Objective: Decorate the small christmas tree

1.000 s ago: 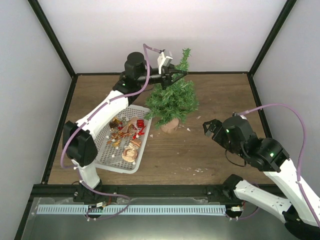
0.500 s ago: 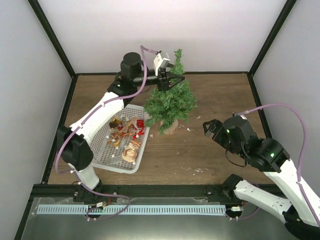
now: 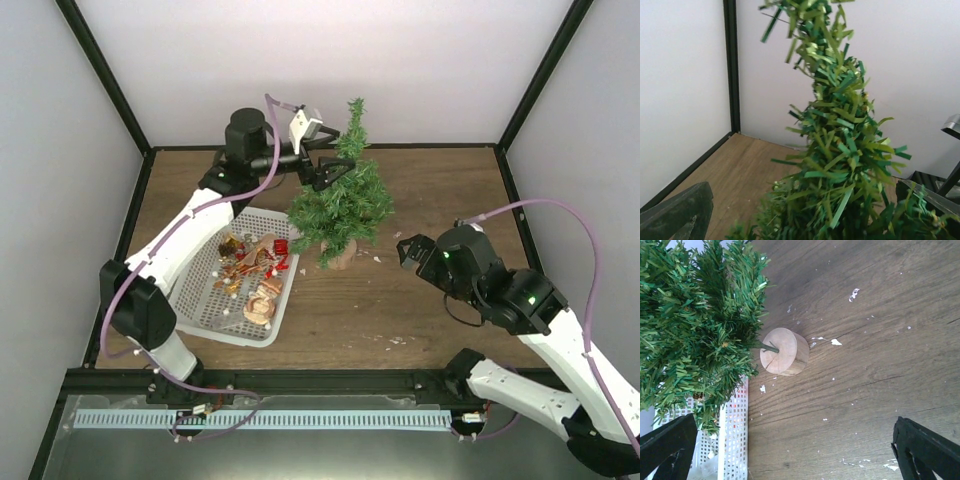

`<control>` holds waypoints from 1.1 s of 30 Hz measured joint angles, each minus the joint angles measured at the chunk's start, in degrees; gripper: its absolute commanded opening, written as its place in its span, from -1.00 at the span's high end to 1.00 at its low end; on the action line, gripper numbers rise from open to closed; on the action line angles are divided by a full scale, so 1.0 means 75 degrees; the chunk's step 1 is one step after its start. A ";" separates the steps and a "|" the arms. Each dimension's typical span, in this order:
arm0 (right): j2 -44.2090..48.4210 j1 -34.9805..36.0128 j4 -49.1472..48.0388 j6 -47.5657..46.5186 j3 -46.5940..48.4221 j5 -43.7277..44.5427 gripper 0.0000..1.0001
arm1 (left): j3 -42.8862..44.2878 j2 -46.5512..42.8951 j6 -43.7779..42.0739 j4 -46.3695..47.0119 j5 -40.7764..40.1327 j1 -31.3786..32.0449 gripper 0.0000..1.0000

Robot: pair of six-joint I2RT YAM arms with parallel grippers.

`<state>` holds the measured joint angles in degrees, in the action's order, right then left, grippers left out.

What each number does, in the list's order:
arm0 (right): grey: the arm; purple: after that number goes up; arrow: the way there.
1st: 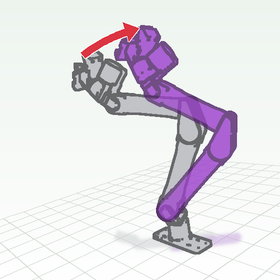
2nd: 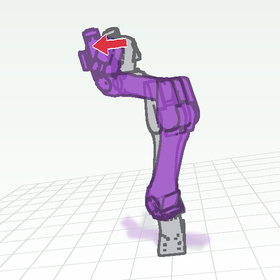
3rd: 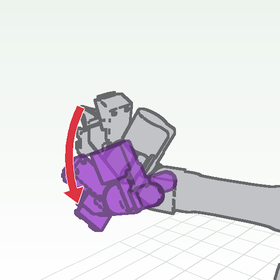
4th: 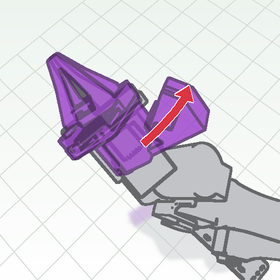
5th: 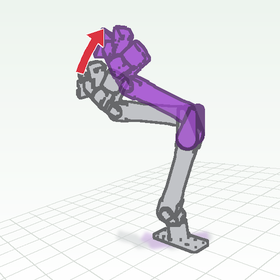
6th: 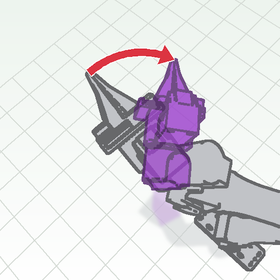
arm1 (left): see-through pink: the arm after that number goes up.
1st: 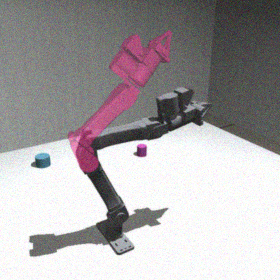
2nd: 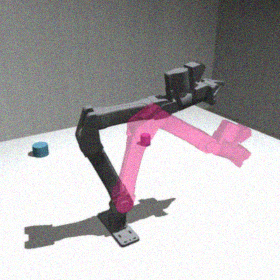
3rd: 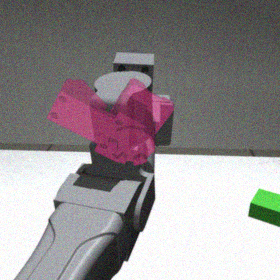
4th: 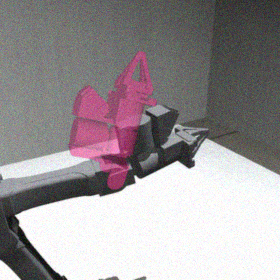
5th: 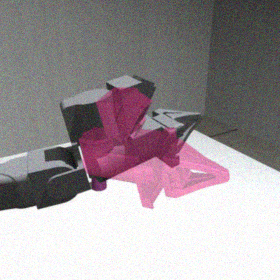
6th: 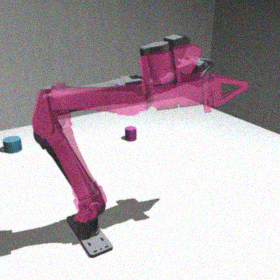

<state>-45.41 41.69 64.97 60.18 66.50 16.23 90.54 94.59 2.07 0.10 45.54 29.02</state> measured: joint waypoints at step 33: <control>0.0399 0.0000 0.0154 -0.1125 0.0111 -0.0152 -1.00 | -0.1714 -0.4246 -0.1306 -0.4331 -0.0449 -0.0787 -0.99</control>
<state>-42.41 41.69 66.13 51.75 67.33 15.09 77.69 62.74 -7.73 -32.38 42.17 23.11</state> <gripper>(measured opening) 0.995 0.997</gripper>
